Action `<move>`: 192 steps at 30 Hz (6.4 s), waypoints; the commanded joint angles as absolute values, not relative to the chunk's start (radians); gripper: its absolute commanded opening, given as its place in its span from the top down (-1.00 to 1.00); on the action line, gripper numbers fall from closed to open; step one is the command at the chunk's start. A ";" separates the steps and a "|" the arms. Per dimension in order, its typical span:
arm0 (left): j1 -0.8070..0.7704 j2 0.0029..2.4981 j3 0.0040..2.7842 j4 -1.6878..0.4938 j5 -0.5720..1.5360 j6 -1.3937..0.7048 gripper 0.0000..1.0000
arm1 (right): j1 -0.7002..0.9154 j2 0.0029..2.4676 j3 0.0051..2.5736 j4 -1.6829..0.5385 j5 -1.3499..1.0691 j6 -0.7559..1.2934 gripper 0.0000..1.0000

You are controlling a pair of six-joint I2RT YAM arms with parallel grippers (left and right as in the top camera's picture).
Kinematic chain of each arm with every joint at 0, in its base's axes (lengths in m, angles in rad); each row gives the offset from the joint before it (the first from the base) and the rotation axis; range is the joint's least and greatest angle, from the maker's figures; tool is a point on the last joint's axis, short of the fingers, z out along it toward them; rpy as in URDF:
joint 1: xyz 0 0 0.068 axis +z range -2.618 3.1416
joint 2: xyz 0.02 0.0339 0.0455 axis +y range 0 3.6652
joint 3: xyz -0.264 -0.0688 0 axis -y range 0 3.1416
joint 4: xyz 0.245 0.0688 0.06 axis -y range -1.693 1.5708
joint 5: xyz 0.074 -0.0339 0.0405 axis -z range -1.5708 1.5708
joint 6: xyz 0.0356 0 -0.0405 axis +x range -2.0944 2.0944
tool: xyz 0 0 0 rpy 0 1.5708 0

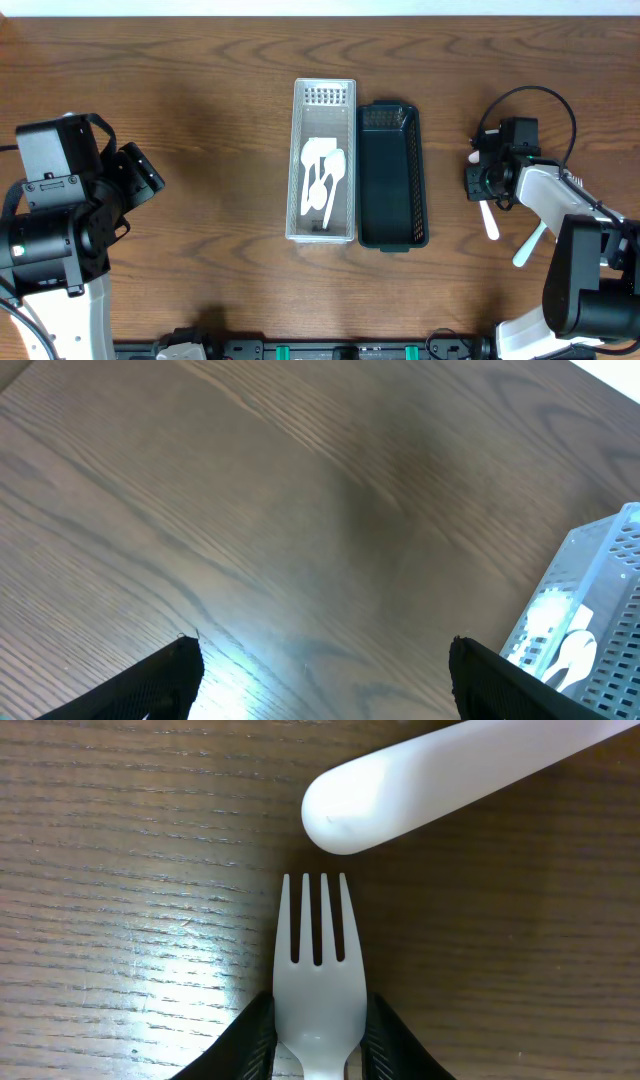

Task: Pack container
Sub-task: 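Carry the fork with the right gripper into the black basket and release, then move the right gripper to the white spoon on the right and grasp it, then place the spoon into the black basket with the right gripper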

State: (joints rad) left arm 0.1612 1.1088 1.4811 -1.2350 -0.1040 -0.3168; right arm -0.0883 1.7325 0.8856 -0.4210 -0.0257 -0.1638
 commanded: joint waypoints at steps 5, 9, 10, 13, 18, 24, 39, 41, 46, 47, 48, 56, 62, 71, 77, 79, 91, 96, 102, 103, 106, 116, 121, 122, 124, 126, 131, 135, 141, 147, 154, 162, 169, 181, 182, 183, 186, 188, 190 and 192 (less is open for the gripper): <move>0.165 1.103 1.477 -1.243 -0.097 -0.308 -0.64 | -0.056 1.709 0.912 -0.488 0.018 -0.039 0.97; 0.165 1.103 1.477 -1.250 -0.097 -0.308 -0.67 | 0.022 1.575 1.003 -0.587 0.018 0.015 0.97; 0.165 1.103 1.477 -1.249 -0.097 -0.308 -0.68 | 0.050 1.536 1.039 -0.617 0.018 0.038 0.97; 0.165 1.103 1.477 -1.250 -0.097 -0.308 -0.69 | 0.141 1.449 1.155 -0.702 0.018 0.122 0.98; 0.165 1.103 1.477 -1.252 -0.097 -0.308 -0.69 | 0.296 1.427 1.312 -0.783 0.019 0.257 0.98; 0.165 1.103 1.477 -1.253 -0.097 -0.308 -0.69 | 0.410 1.497 1.320 -0.778 0.108 0.469 0.97; 0.165 1.103 1.477 -1.256 -0.097 -0.308 -0.69 | 0.484 1.835 1.320 -0.733 0.135 0.481 0.49; 0.165 1.103 1.477 -1.256 -0.097 -0.308 -0.69 | 0.485 1.822 1.322 -0.713 0.134 0.472 0.25; 0.165 1.103 1.477 -1.256 -0.097 -0.308 -0.69 | 0.485 1.751 1.345 -0.711 0.131 0.406 0.05; 0.165 1.103 1.477 -1.256 -0.097 -0.308 -0.69 | 0.484 1.714 1.359 -0.720 0.132 0.384 -0.03; 0.165 1.103 1.477 -1.257 -0.097 -0.308 -0.69 | 0.483 1.688 1.371 -0.728 0.132 0.365 -0.07; 0.165 1.103 1.477 -1.256 -0.097 -0.308 -0.69 | 0.469 1.409 1.431 -0.720 0.158 0.259 -0.31; 0.165 1.103 1.477 -1.256 -0.097 -0.308 -0.70 | 0.346 1.368 1.444 -0.645 0.243 0.429 -0.36; 0.165 1.103 1.477 -1.256 -0.097 -0.308 -0.69 | -0.022 1.642 1.573 -0.725 0.010 0.678 -0.33; 0.165 1.104 1.477 -1.256 -0.097 -0.309 -0.70 | -0.096 1.939 1.834 -0.927 0.027 0.716 -0.38; 0.165 1.104 1.477 -1.256 -0.097 -0.309 -0.70 | -0.108 2.020 1.896 -0.976 0.026 0.732 -0.50; 0.165 1.112 1.477 -1.257 -0.097 -0.309 -0.69 | -0.145 2.267 1.932 -1.110 0.038 0.755 -0.78; 0.165 1.122 1.477 -1.258 -0.097 -0.309 -0.69 | -0.165 2.308 1.931 -1.122 0.038 0.754 -0.87; 0.165 1.125 1.477 -1.261 -0.097 -0.309 -0.70 | -0.178 2.342 1.930 -1.124 0.041 0.754 -0.96; 0.165 1.125 1.477 -1.261 -0.097 -0.309 -0.69 | -0.178 2.348 1.929 -1.124 0.042 0.754 -0.96; 0.165 1.125 1.477 -1.261 -0.097 -0.309 -0.70 | -0.178 2.367 1.926 -1.127 0.044 0.754 -0.98; 0.165 1.125 1.477 -1.261 -0.097 -0.309 -0.71 | -0.178 2.409 1.916 -1.127 0.045 0.754 -0.92; 0.165 1.125 1.477 -1.261 -0.097 -0.309 -0.70 | -0.178 2.424 1.915 -1.138 0.045 0.753 -0.47; 0.165 1.125 1.477 -1.261 -0.097 -0.309 -0.70 | -0.178 2.424 1.915 -1.138 0.045 0.748 -0.36; 0.165 1.125 1.477 -1.261 -0.097 -0.309 -0.70 | -0.178 2.424 1.915 -1.138 0.045 0.743 -0.22; 0.165 1.125 1.477 -1.261 -0.097 -0.309 -0.70 | -0.178 2.424 1.915 -1.141 0.045 0.743 -0.09; 0.165 1.125 1.477 -1.261 -0.097 -0.309 -0.70 | -0.178 2.424 1.915 -1.142 0.045 0.743 0.25; 0.165 1.125 1.477 -1.261 -0.097 -0.309 -0.70 | -0.178 2.424 1.915 -1.141 0.045 0.743 0.41; 0.165 1.125 1.477 -1.261 -0.097 -0.309 -0.70 | -0.178 2.424 1.915 -1.133 0.045 0.743 0.61; 0.165 1.125 1.477 -1.261 -0.097 -0.308 -0.70 | -0.178 2.424 1.915 -1.129 0.046 0.716 0.77; 0.165 1.125 1.477 -1.261 -0.097 -0.308 -0.70 | -0.168 2.405 1.916 -1.156 0.079 0.693 0.97; 0.165 1.125 1.477 -1.261 -0.097 -0.308 -0.70 | -0.071 2.155 1.917 -1.184 0.071 0.568 0.98; 0.165 1.125 1.477 -1.261 -0.097 -0.308 -0.70 | 0.152 1.855 1.917 -1.216 0.063 0.507 0.97; 0.165 1.125 1.477 -1.271 -0.097 -0.308 -0.70 | 0.448 1.860 1.764 -1.223 0.127 0.636 0.97; 0.165 1.125 1.477 -1.272 -0.097 -0.308 -0.70 | 0.454 1.860 1.712 -1.188 0.118 0.635 0.97; 0.165 1.125 1.477 -1.273 -0.097 -0.308 -0.70 | 0.459 1.860 1.658 -1.148 0.107 0.635 0.97; 0.165 1.125 1.477 -1.274 -0.097 -0.308 -0.70 | 0.469 1.860 1.517 -1.036 0.086 0.620 0.96; 0.165 1.125 1.477 -1.274 -0.097 -0.308 -0.70 | 0.471 1.860 1.440 -0.965 0.066 0.606 0.94; 0.165 1.125 1.477 -1.275 -0.097 -0.308 -0.70 | 0.472 1.860 1.385 -0.917 0.062 0.604 0.88; 0.165 1.125 1.477 -1.275 -0.097 -0.308 -0.70 | 0.472 1.860 1.361 -0.897 0.063 0.604 0.85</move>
